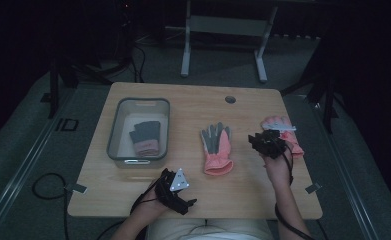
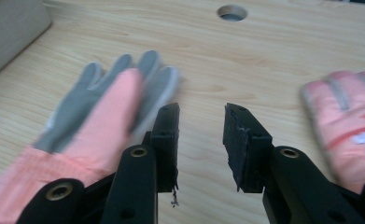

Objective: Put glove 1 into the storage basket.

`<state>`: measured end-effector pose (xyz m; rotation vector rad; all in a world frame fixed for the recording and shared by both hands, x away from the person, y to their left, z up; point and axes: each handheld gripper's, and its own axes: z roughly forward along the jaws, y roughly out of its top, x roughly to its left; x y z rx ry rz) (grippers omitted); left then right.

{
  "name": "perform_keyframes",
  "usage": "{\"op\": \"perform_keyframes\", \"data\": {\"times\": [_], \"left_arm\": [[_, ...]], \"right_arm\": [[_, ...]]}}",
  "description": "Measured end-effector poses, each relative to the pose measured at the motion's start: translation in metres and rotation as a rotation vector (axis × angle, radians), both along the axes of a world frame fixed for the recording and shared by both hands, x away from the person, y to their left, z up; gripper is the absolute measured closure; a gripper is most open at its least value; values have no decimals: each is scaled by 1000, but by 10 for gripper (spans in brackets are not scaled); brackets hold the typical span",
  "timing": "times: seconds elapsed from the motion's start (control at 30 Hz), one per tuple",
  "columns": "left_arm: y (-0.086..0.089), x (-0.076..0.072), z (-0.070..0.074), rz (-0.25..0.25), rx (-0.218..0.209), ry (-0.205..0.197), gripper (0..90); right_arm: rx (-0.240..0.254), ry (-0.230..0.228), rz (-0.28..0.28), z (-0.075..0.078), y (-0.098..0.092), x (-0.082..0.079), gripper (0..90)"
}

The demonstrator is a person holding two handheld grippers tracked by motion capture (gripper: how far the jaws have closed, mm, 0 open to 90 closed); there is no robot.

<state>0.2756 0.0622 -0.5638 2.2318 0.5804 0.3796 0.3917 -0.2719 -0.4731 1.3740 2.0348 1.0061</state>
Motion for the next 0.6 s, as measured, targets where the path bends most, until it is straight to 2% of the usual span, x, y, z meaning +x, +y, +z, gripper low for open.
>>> {"op": "perform_keyframes", "data": {"times": [0.13, 0.33, 0.5, 0.6], "left_arm": [[0, 1, 0, -5, -2, 8, 13], [1, 0, 0, -5, -7, 13, 12], [-1, 0, 0, 1, -3, 10, 12], [-1, 0, -1, 3, 3, 11, 12]], "right_arm": [[-63, -27, -24, 1, -28, 5, 643], [-113, -44, -51, 6, -69, 15, 608], [-101, -24, -91, 10, -101, 30, 599], [-101, -13, -96, 10, -109, 36, 594]]}}
